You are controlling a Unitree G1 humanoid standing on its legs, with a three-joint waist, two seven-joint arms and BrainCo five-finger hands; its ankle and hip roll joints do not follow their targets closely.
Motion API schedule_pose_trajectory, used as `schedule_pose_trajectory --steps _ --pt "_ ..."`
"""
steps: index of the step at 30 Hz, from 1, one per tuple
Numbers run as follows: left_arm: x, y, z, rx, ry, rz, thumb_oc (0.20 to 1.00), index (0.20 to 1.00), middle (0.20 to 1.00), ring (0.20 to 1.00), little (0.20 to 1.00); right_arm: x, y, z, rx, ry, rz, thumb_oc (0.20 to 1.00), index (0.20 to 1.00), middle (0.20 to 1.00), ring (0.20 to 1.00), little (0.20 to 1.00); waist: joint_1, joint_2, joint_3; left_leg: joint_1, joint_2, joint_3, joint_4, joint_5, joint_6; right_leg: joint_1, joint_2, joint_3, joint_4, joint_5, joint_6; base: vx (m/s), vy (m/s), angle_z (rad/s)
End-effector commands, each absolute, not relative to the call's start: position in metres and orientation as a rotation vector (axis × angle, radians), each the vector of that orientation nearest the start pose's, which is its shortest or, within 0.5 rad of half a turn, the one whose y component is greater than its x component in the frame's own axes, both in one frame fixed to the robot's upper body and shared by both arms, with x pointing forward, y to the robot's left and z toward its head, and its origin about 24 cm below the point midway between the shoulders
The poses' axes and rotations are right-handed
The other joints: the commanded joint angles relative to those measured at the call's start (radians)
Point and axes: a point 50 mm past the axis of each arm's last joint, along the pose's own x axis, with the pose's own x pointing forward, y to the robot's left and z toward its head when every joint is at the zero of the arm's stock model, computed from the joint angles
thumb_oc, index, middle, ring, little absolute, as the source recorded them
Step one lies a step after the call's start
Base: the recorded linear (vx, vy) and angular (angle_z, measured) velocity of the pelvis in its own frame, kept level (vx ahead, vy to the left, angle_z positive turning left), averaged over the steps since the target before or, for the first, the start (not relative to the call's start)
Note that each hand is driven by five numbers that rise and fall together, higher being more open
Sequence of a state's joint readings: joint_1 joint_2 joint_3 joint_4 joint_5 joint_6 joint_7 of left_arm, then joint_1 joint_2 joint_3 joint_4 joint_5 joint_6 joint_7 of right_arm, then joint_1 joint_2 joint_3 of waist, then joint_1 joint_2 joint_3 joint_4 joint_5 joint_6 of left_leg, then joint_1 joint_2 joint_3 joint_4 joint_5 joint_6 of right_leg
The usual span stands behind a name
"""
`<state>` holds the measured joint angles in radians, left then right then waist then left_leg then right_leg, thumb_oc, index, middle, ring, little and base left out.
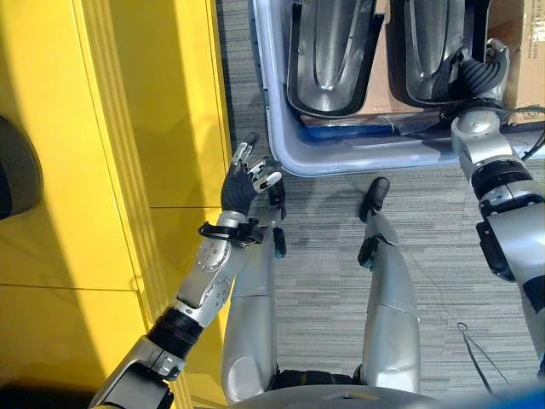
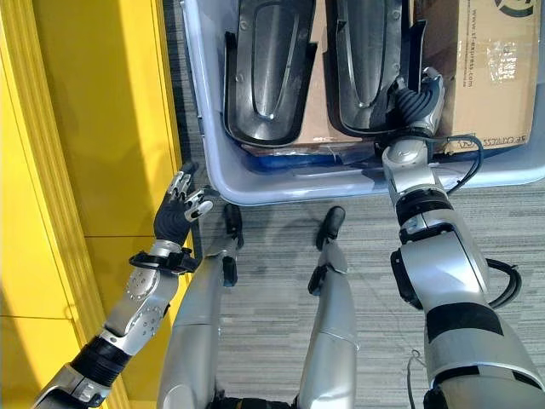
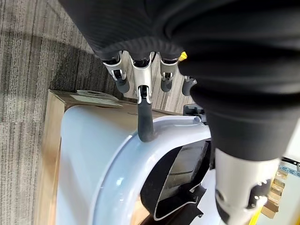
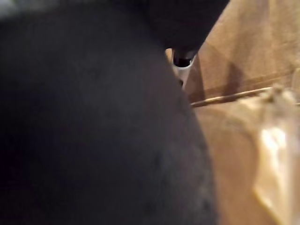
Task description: Move parts from the plastic box to the shelf.
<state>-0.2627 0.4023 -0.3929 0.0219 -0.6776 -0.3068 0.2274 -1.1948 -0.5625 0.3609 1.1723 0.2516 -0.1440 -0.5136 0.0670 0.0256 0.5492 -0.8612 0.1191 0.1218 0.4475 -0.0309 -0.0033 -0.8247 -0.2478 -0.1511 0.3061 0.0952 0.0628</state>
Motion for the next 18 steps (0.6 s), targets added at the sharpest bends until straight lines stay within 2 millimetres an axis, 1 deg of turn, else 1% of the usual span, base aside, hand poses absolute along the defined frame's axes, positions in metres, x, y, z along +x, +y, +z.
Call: schedule_pose_trajectory --steps 1,2,3,4,5,7,8,10,11,12,13,14,18 --pt "0.275 0.131 0.118 -0.341 -0.35 -0.204 1.0 1.0 1.0 1.0 1.0 0.404 -0.25 0.198 -0.495 -0.202 -0.526 0.2 0.2 0.2 0.2 0.2 -0.005 0.025 -0.029 0.092 0.043 -0.085 -0.087 -0.004 -0.067 0.095 -0.037 0.089 0.099 -0.118 0.085 -0.08 0.0 0.02" --pt "0.276 0.132 0.119 -0.342 -0.354 -0.202 1.0 1.0 1.0 1.0 1.0 0.403 -0.246 0.2 -0.475 -0.234 -0.515 0.2 0.2 0.2 0.2 0.2 -0.008 0.019 -0.029 0.108 0.044 -0.077 -0.125 0.04 -0.063 0.111 -0.038 0.08 0.063 -0.078 0.081 -0.07 -0.014 0.03" --pt "0.276 0.133 0.117 -0.339 -0.347 -0.2 1.0 1.0 1.0 1.0 1.0 0.402 -0.242 0.199 -0.45 -0.257 -0.502 0.2 0.2 0.2 0.2 0.2 -0.012 0.009 -0.029 0.161 0.047 -0.075 -0.157 0.051 -0.068 0.167 -0.038 0.07 0.028 -0.068 0.086 -0.07 -0.01 0.06" --pt "0.276 0.133 0.117 -0.339 -0.346 -0.201 1.0 1.0 1.0 1.0 1.0 0.401 -0.242 0.198 -0.45 -0.255 -0.502 0.2 0.2 0.2 0.2 0.2 -0.011 0.009 -0.029 0.165 0.047 -0.075 -0.161 0.053 -0.068 0.172 -0.037 0.069 0.024 -0.067 0.086 0.02 -0.042 0.04" --pt "0.277 0.135 0.114 -0.332 -0.331 -0.197 1.0 1.0 1.0 1.0 1.0 0.399 -0.237 0.198 -0.411 -0.288 -0.477 0.2 0.2 0.2 0.2 0.2 -0.015 -0.003 -0.029 0.232 0.052 -0.07 -0.196 0.064 -0.075 0.239 -0.039 0.056 -0.01 -0.055 0.092 0.03 -0.031 0.02" --pt "0.277 0.136 0.112 -0.328 -0.322 -0.195 1.0 1.0 1.0 1.0 1.0 0.398 -0.237 0.196 -0.409 -0.284 -0.47 0.2 0.2 0.2 0.2 0.2 -0.014 -0.006 -0.029 0.255 0.054 -0.069 -0.206 0.067 -0.075 0.261 -0.041 0.05 -0.019 -0.05 0.093 0.03 -0.034 -0.03" --pt "0.277 0.139 0.109 -0.324 -0.311 -0.195 1.0 1.0 1.0 1.0 1.0 0.395 -0.234 0.195 -0.385 -0.306 -0.457 0.2 0.2 0.2 0.2 0.2 -0.014 -0.011 -0.029 0.319 0.057 -0.064 -0.234 0.076 -0.081 0.327 -0.043 0.043 -0.048 -0.045 0.099 0.04 -0.044 -0.04" --pt "0.275 0.142 0.105 -0.321 -0.294 -0.196 1.0 1.0 1.0 1.0 1.0 0.392 -0.232 0.194 -0.363 -0.329 -0.443 0.2 0.2 0.2 0.2 0.2 -0.012 -0.017 -0.038 0.39 0.06 -0.06 -0.272 0.088 -0.089 0.402 -0.044 0.035 -0.085 -0.039 0.104 0.08 -0.046 -0.02" --pt "0.275 0.144 0.103 -0.316 -0.287 -0.193 1.0 1.0 1.0 1.0 1.0 0.39 -0.233 0.192 -0.364 -0.328 -0.438 0.2 0.2 0.2 0.2 0.2 -0.013 -0.019 -0.051 0.408 0.06 -0.059 -0.282 0.09 -0.09 0.421 -0.045 0.028 -0.094 -0.037 0.106 0.13 -0.041 0.05" --pt "0.274 0.146 0.096 -0.312 -0.256 -0.189 1.0 1.0 1.0 1.0 1.0 0.386 -0.231 0.19 -0.364 -0.348 -0.415 0.2 0.2 0.2 0.2 0.2 -0.016 -0.024 -0.079 0.457 0.065 -0.055 -0.316 0.107 -0.095 0.475 -0.049 0.014 -0.13 -0.028 0.11 0.15 -0.059 0.1" --pt "0.272 0.149 0.093 -0.304 -0.246 -0.19 1.0 1.0 1.0 1.0 1.0 0.383 -0.232 0.188 -0.357 -0.351 -0.408 0.2 0.2 0.2 0.2 0.2 -0.015 -0.025 -0.104 0.495 0.071 -0.054 -0.338 0.113 -0.099 0.515 -0.053 0.005 -0.156 -0.025 0.114 0.17 -0.066 0.13" --pt "0.271 0.152 0.089 -0.298 -0.232 -0.186 1.0 1.0 1.0 1.0 1.0 0.381 -0.231 0.189 -0.353 -0.363 -0.403 0.2 0.2 0.2 0.2 0.2 -0.016 -0.026 -0.118 0.514 0.074 -0.053 -0.347 0.111 -0.102 0.536 -0.054 0.0 -0.164 -0.028 0.117 0.13 -0.046 0.1" --pt "0.265 0.164 0.081 -0.284 -0.2 -0.161 1.0 1.0 1.0 1.0 1.0 0.371 -0.228 0.183 -0.33 -0.395 -0.36 0.2 0.2 0.2 0.2 0.2 -0.02 -0.032 -0.194 0.599 0.085 -0.042 -0.428 0.144 -0.109 0.607 -0.048 -0.012 -0.217 -0.014 0.123 0.11 -0.024 0.02"
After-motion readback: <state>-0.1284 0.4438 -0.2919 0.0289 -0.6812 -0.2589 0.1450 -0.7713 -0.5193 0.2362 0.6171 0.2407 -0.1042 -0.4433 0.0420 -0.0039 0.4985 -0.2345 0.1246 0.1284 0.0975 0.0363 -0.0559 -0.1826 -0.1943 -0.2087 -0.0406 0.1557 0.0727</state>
